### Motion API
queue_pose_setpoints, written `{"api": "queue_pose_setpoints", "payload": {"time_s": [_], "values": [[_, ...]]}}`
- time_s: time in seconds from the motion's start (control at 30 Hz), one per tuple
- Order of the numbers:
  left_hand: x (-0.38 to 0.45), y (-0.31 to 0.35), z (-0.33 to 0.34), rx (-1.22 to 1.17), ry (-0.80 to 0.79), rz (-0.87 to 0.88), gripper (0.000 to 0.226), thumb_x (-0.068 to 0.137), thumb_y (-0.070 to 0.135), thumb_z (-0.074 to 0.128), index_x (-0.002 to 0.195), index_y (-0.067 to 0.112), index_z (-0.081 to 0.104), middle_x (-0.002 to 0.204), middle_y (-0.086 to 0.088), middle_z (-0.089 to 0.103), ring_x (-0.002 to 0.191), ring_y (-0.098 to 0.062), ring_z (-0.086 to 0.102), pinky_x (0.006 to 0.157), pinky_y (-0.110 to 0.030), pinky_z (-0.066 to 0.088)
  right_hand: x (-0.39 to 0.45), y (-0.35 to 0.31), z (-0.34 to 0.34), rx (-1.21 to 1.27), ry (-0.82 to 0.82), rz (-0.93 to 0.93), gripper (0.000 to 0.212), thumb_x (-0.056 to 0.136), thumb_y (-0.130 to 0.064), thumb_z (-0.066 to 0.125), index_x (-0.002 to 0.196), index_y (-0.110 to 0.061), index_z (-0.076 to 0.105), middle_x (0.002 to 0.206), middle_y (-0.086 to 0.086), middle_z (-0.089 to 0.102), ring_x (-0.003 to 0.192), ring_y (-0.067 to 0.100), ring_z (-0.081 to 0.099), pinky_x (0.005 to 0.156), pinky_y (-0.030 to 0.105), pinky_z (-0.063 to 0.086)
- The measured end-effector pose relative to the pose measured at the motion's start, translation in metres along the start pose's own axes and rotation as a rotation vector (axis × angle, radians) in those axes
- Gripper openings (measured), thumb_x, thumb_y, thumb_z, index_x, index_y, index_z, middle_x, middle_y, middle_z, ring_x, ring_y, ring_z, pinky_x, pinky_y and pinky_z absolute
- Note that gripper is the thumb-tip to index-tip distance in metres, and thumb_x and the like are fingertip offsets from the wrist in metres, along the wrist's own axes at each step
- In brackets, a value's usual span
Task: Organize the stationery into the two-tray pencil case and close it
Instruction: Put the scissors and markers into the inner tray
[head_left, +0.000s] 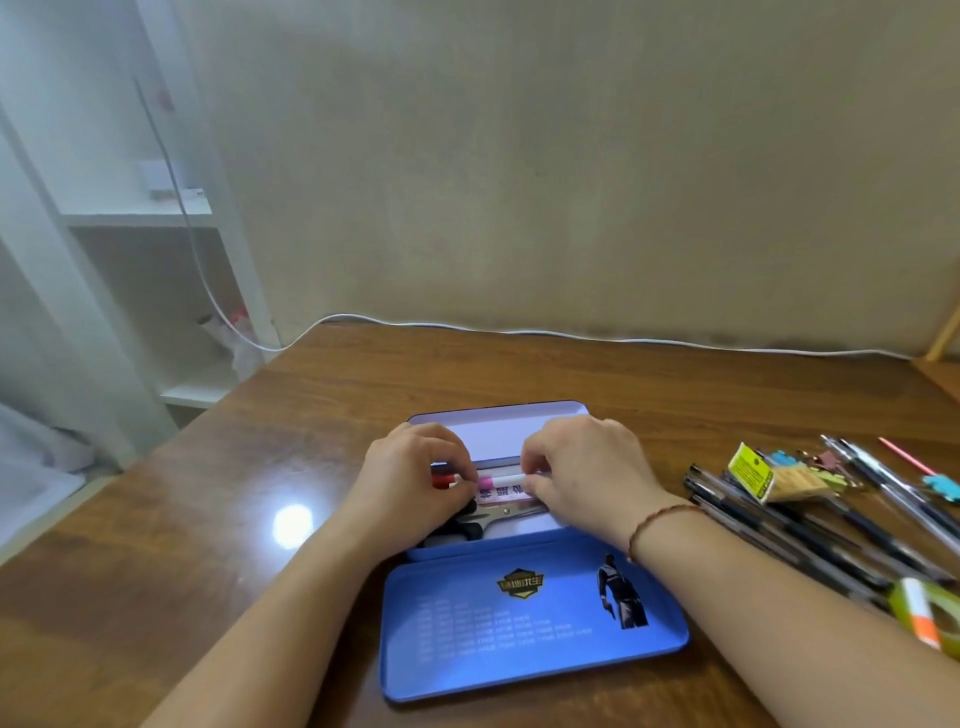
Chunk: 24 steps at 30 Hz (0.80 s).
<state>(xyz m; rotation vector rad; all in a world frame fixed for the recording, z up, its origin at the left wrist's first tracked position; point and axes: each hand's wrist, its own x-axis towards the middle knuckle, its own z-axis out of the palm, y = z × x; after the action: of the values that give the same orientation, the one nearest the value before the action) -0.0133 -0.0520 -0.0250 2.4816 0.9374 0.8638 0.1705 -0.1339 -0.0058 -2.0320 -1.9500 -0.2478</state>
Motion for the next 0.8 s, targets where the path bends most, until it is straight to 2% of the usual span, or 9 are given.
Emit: {"api": "queue_pose_setpoints", "payload": {"time_s": [0.17, 0.3, 0.4, 0.47, 0.53, 0.6, 0.67, 0.73, 0.8], "values": [[0.001, 0.000, -0.001, -0.019, -0.041, -0.046, 0.008, 0.077, 0.025, 0.077, 0.071, 0.029, 0.075, 0.085, 0.017, 0.067, 0.088, -0.009, 0.061, 0.083, -0.037, 0.053, -0.006, 0.004, -0.013, 0.067, 0.023, 0.017, 0.019, 0.089, -0.041, 0.058, 0.091, -0.028, 0.072, 0.092, -0.012, 0.069, 0.088, 0.012, 0.061, 0.081, 0.031, 0.048], [0.000, 0.002, -0.004, -0.025, 0.001, -0.014, 0.009, 0.079, 0.026, 0.071, 0.073, 0.033, 0.070, 0.086, 0.018, 0.066, 0.092, -0.010, 0.060, 0.083, -0.038, 0.051, -0.027, 0.040, -0.057, 0.146, 0.209, 0.095, 0.008, 0.084, -0.031, 0.065, 0.082, -0.027, 0.072, 0.083, -0.008, 0.071, 0.079, 0.018, 0.064, 0.070, 0.034, 0.051], [-0.001, 0.006, -0.004, -0.037, 0.011, 0.078, 0.002, 0.079, 0.036, 0.070, 0.078, 0.036, 0.068, 0.090, 0.021, 0.065, 0.097, -0.007, 0.057, 0.085, -0.035, 0.048, -0.063, 0.076, -0.090, 0.170, 0.244, 0.215, 0.008, 0.078, -0.031, 0.070, 0.073, -0.036, 0.067, 0.068, -0.019, 0.066, 0.066, 0.002, 0.060, 0.059, 0.028, 0.047], [-0.003, 0.011, -0.003, -0.036, -0.002, 0.152, 0.005, 0.080, 0.037, 0.071, 0.083, 0.033, 0.069, 0.092, 0.022, 0.064, 0.097, -0.005, 0.056, 0.086, -0.036, 0.047, -0.090, 0.093, -0.098, 0.114, 0.114, 0.319, 0.011, 0.075, -0.034, 0.072, 0.068, -0.040, 0.065, 0.061, -0.023, 0.062, 0.062, -0.006, 0.057, 0.054, 0.024, 0.044], [-0.004, 0.015, -0.001, -0.032, -0.013, 0.217, 0.005, 0.081, 0.033, 0.070, 0.087, 0.031, 0.071, 0.093, 0.023, 0.065, 0.095, -0.004, 0.057, 0.083, -0.039, 0.049, -0.115, 0.102, -0.094, 0.015, -0.083, 0.405, 0.018, 0.073, -0.038, 0.075, 0.061, -0.043, 0.063, 0.059, -0.024, 0.061, 0.061, -0.007, 0.054, 0.052, 0.024, 0.045], [-0.006, 0.018, -0.001, -0.010, -0.011, 0.266, 0.008, 0.082, 0.029, 0.070, 0.089, 0.028, 0.073, 0.094, 0.021, 0.065, 0.093, -0.007, 0.059, 0.082, -0.039, 0.049, -0.131, 0.111, -0.091, -0.038, -0.203, 0.457, 0.020, 0.071, -0.039, 0.077, 0.059, -0.045, 0.062, 0.058, -0.023, 0.060, 0.061, -0.007, 0.055, 0.051, 0.022, 0.044], [-0.008, 0.020, -0.004, 0.029, 0.012, 0.315, 0.009, 0.083, 0.027, 0.071, 0.090, 0.025, 0.074, 0.094, 0.016, 0.067, 0.092, -0.010, 0.060, 0.082, -0.040, 0.049, -0.141, 0.124, -0.099, -0.045, -0.277, 0.487, 0.025, 0.070, -0.036, 0.076, 0.069, -0.056, 0.062, 0.063, -0.025, 0.063, 0.062, -0.005, 0.057, 0.054, 0.021, 0.047], [-0.010, 0.026, -0.010, 0.089, 0.075, 0.369, 0.007, 0.084, 0.025, 0.072, 0.089, 0.021, 0.075, 0.093, 0.011, 0.068, 0.087, -0.014, 0.061, 0.078, -0.042, 0.049, -0.150, 0.141, -0.112, -0.046, -0.354, 0.450, 0.044, 0.069, -0.028, 0.076, 0.078, -0.067, 0.057, 0.077, -0.038, 0.060, 0.069, -0.004, 0.059, 0.060, 0.021, 0.049], [-0.012, 0.042, -0.011, 0.174, 0.153, 0.458, 0.009, 0.084, 0.024, 0.069, 0.086, 0.018, 0.075, 0.089, 0.007, 0.070, 0.081, -0.020, 0.062, 0.073, -0.042, 0.049, -0.158, 0.156, -0.121, 0.039, -0.455, 0.381, 0.054, 0.070, -0.021, 0.076, 0.086, -0.069, 0.057, 0.087, -0.035, 0.059, 0.083, -0.007, 0.057, 0.070, 0.019, 0.047]]}}
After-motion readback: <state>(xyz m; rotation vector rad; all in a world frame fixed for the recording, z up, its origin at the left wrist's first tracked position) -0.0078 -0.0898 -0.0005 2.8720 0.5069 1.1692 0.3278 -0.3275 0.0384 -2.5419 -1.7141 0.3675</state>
